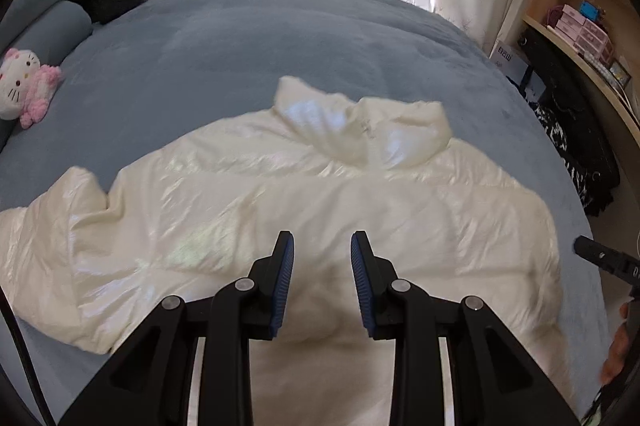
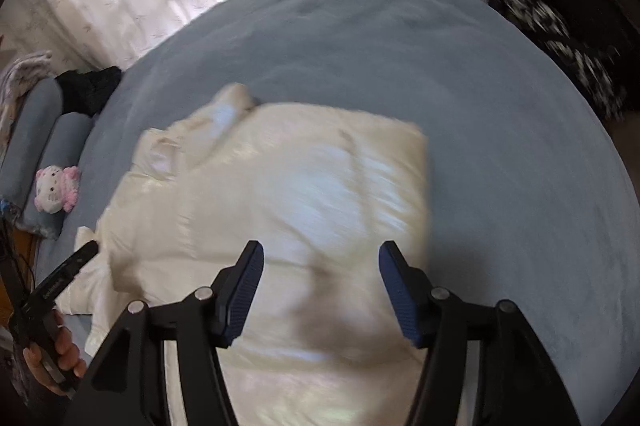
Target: Fold large clothes
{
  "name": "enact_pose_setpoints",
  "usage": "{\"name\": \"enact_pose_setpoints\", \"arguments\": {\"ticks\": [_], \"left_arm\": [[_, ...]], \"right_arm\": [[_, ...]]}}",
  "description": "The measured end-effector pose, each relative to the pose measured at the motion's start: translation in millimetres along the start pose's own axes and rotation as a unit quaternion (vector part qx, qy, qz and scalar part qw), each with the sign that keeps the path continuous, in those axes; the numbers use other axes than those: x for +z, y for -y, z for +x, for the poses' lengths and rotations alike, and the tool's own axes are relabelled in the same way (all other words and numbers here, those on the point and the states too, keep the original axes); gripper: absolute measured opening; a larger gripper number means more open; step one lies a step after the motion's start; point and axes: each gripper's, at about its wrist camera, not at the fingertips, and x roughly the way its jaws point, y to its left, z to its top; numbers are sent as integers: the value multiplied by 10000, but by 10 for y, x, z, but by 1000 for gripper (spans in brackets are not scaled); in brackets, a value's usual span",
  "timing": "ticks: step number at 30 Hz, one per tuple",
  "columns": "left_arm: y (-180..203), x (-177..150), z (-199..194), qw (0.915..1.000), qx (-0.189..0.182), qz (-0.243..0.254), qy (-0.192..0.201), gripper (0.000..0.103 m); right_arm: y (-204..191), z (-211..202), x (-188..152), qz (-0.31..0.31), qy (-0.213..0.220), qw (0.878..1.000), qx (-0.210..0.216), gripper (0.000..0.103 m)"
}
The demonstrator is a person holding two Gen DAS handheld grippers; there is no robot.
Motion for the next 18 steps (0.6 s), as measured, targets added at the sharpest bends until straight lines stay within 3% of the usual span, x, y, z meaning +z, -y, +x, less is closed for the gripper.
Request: {"name": "enact_pose_setpoints", "arguments": {"ticks": [4,8,13,18], "left_arm": [[227,76,303,10000,59,13,-31,28],[338,112,694,9994,320,-8,-106,28],[291,102,1017,9977,651,42,-210,28],[221,76,1119,9976,635,177,-190,28]], "right_arm": [[-364,295,100,-50,96,9994,337,60],[-448,681,182,-153,-39,9985,528,60],[-146,948,254,-136,-22,9999,51,58],[426,990,306,91,89,9987,-489,50]]}}
